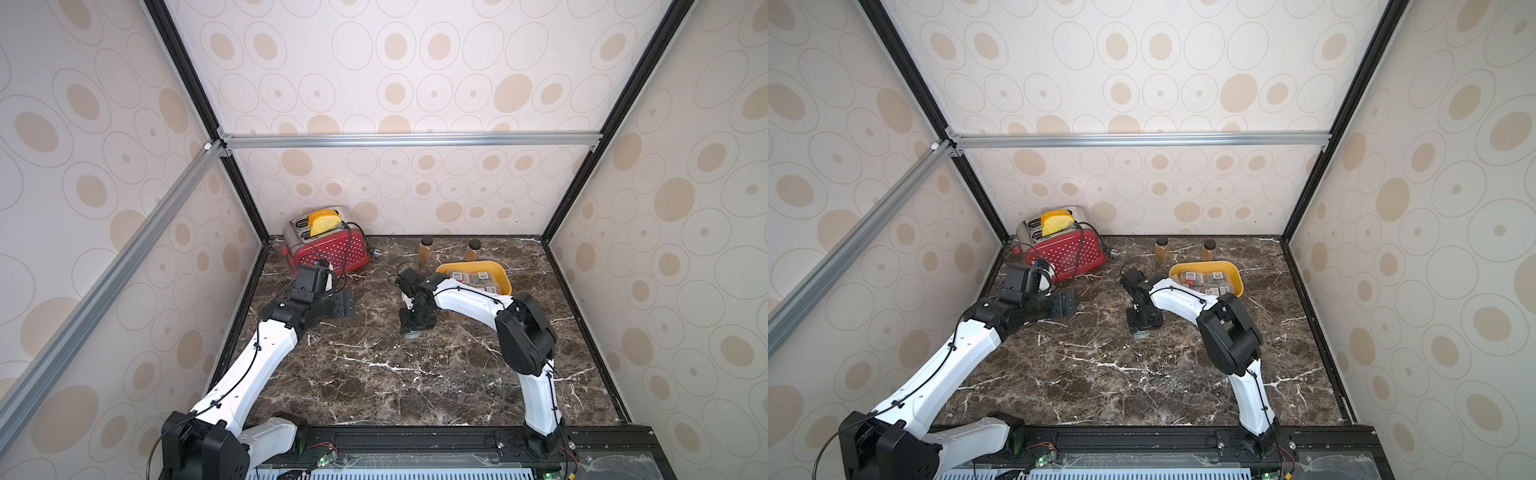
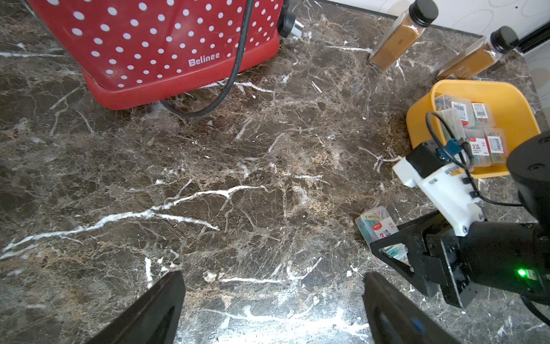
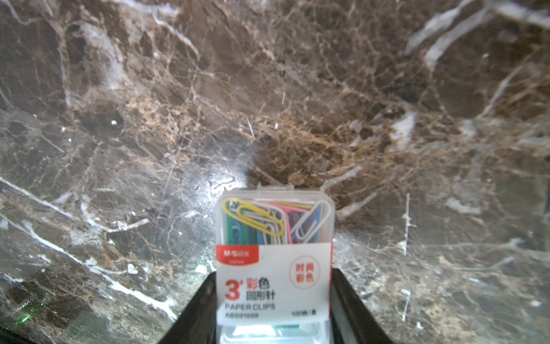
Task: Take the paper clips out of the storage box
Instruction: Place the boxed paper clips at the center of the board.
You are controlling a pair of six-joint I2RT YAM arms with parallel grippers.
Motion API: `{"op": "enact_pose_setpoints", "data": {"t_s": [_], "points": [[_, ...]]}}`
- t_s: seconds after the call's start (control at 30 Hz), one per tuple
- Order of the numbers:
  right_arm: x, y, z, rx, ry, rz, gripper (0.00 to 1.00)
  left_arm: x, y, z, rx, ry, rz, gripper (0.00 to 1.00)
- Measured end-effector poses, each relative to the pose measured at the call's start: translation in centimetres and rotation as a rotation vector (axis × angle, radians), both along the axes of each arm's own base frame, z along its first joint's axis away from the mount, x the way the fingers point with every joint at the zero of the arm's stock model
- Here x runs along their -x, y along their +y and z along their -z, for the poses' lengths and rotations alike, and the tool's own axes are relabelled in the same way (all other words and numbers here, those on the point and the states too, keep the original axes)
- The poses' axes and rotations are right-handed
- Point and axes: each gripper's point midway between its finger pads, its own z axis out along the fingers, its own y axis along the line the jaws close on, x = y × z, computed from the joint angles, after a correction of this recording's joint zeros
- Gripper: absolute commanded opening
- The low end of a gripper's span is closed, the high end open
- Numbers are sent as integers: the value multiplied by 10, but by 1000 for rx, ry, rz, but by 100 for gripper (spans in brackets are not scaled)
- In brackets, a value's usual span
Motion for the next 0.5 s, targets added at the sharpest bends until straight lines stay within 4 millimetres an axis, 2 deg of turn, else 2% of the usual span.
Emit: {"op": "enact_pose_setpoints", "data": {"t_s": [0.27,0.3,0.5], "points": [[0,4,2,-10,16,-3,64,1,-1,2,3,6,0,97],[1,4,4,-8,23,-5,69,1,-1,3,3,7,0,97],[4,3,12,9,47,-9,69,3,-1,6,2,15,-2,97]]}}
